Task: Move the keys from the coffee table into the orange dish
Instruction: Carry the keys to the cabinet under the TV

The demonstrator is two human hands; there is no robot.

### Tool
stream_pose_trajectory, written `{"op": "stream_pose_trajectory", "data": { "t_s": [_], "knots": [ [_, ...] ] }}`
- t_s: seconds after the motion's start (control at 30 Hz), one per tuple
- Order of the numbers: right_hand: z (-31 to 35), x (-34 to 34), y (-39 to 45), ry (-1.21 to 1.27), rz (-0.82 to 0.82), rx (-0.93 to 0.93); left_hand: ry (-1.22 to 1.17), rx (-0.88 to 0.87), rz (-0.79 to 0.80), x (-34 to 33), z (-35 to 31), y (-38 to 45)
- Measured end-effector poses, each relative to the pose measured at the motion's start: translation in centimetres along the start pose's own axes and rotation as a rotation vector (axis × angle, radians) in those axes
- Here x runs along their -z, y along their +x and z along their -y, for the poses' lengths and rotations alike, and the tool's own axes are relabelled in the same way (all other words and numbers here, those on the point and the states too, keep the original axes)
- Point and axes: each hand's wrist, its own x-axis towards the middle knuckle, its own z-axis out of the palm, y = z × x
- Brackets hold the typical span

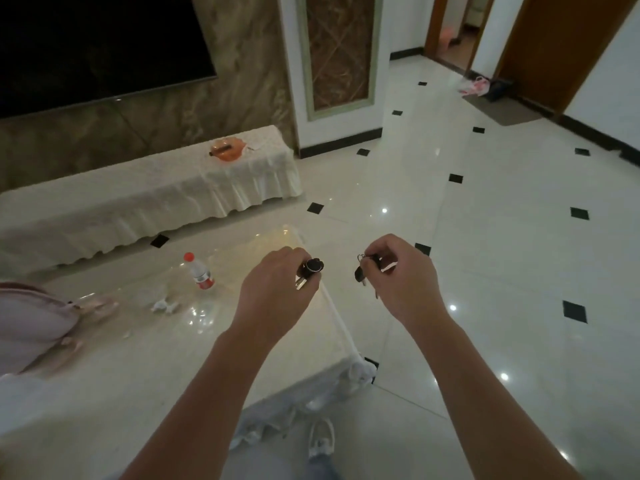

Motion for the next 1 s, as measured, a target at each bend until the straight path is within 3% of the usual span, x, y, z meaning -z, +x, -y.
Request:
{"op": "stream_pose_trajectory", "data": {
  "t_s": [0.37, 0.77, 1.0],
  "knots": [
    [-2.1, 0.7, 6.3, -0.139, -0.152, -0.125, -0.127, -0.138, 0.134, -5.9, 0.6, 11.5],
    [-7.8, 6.7, 11.1, -0.13, -0.307, -0.246, -0.165, -0.307, 0.203, -11.5, -6.2, 20.3],
    [-13.6, 13.2, 16.3, -0.083, -0.289, -0.255, -0.129, -0.332, 0.21, -16.0, -13.1, 25.4]
  ]
}}
